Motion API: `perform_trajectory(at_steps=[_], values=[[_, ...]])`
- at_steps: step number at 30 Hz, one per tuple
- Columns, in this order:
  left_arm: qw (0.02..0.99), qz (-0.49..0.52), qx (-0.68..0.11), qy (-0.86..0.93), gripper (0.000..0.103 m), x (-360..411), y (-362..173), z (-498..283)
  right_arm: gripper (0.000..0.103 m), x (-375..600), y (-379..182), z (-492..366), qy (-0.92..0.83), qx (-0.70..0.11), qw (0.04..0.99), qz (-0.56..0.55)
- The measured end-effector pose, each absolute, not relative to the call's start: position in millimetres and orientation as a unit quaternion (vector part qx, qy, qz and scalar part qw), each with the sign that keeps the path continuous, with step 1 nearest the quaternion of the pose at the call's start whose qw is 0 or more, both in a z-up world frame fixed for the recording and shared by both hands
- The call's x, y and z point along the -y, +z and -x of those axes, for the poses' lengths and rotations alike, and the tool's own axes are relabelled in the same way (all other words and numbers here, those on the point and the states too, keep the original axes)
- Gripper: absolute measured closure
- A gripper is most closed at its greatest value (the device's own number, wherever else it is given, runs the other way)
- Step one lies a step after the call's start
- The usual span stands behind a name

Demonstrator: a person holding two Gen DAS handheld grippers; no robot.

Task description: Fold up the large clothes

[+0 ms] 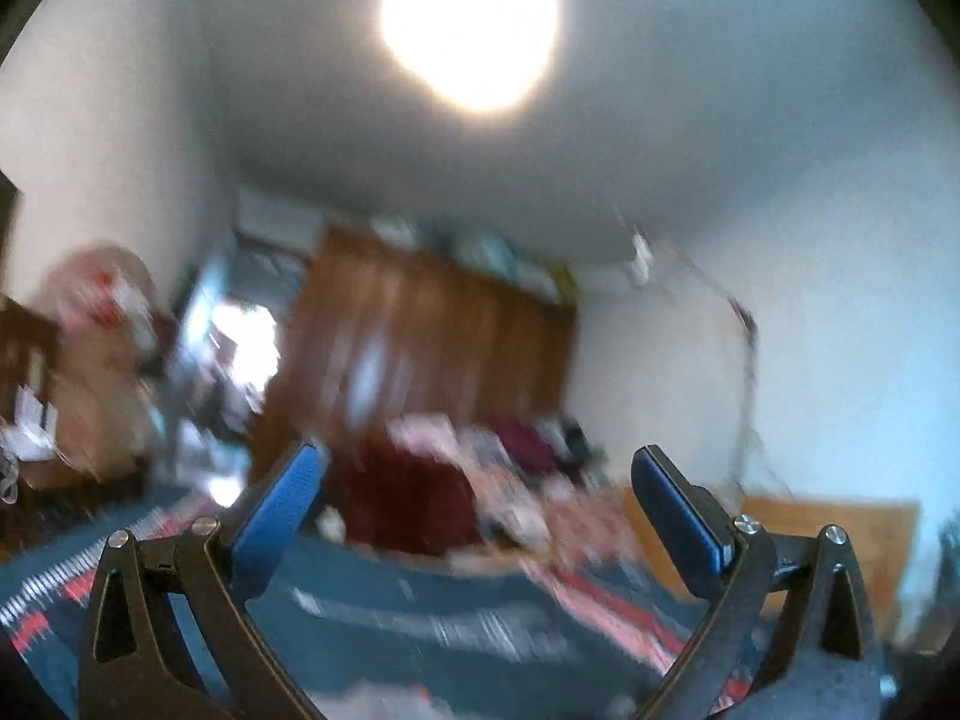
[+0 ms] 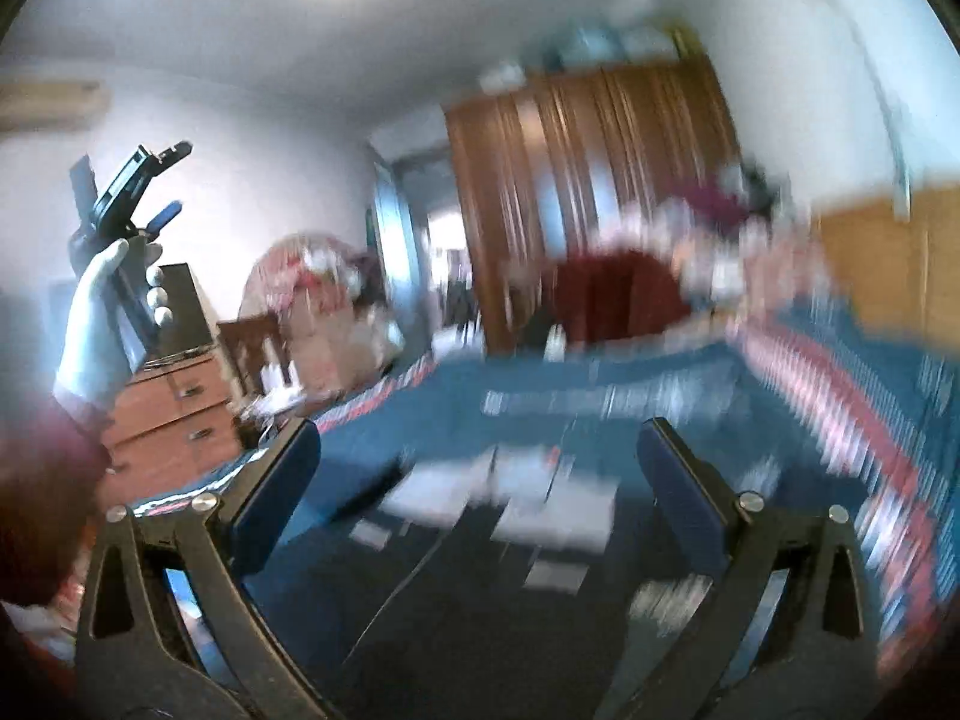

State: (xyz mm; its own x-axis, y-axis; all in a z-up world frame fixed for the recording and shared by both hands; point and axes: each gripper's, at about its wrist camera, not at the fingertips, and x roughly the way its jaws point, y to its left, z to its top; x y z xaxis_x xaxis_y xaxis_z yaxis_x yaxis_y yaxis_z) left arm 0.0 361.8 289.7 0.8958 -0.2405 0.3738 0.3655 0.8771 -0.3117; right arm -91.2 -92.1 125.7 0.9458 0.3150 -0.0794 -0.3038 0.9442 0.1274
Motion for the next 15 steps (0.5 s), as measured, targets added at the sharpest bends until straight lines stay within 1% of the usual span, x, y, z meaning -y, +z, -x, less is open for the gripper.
perform_trajectory(at_steps=[3, 4, 5, 6, 7, 8, 9, 11, 13, 15], values=[[0.919, 0.31, 0.197, -0.14, 0.0, -420, 302, 7, 0.0, 94, 165, 111, 0.069, 0.06, 0.996, 0.012], [0.915, 0.323, 0.197, -0.136, 0.0, -430, 301, 6, 0.0, 97, 170, 111, 0.031, 0.082, 0.996, 0.018], [0.916, 0.325, 0.196, -0.132, 0.0, -434, 297, 2, 0.0, 103, 170, 104, 0.015, 0.076, 0.997, 0.013], [0.924, 0.31, 0.187, -0.121, 0.0, -432, 291, -4, 0.0, 113, 168, 94, 0.016, 0.051, 0.999, 0.004], [0.934, 0.288, 0.177, -0.115, 0.0, -428, 288, -10, 0.0, 126, 162, 75, 0.036, 0.003, 0.999, -0.008], [0.948, 0.252, 0.159, -0.108, 0.0, -418, 277, -20, 0.0, 142, 149, 56, 0.048, -0.046, 0.998, -0.023], [0.964, 0.207, 0.132, -0.097, 0.0, -402, 262, -33, 0.0, 160, 134, 41, 0.037, -0.078, 0.996, -0.036], [0.986, 0.132, 0.067, -0.081, 0.0, -377, 214, -63, 0.0, 193, 106, 21, 0.014, -0.124, 0.991, -0.054], [0.991, 0.101, -0.024, -0.086, 0.0, -354, 160, -105, 0.0, 239, 77, 0, -0.008, -0.169, 0.98, -0.101], [0.986, 0.092, -0.117, -0.078, 0.0, -339, 95, -144, 0.0, 287, 47, -18, -0.036, -0.202, 0.967, -0.152]])
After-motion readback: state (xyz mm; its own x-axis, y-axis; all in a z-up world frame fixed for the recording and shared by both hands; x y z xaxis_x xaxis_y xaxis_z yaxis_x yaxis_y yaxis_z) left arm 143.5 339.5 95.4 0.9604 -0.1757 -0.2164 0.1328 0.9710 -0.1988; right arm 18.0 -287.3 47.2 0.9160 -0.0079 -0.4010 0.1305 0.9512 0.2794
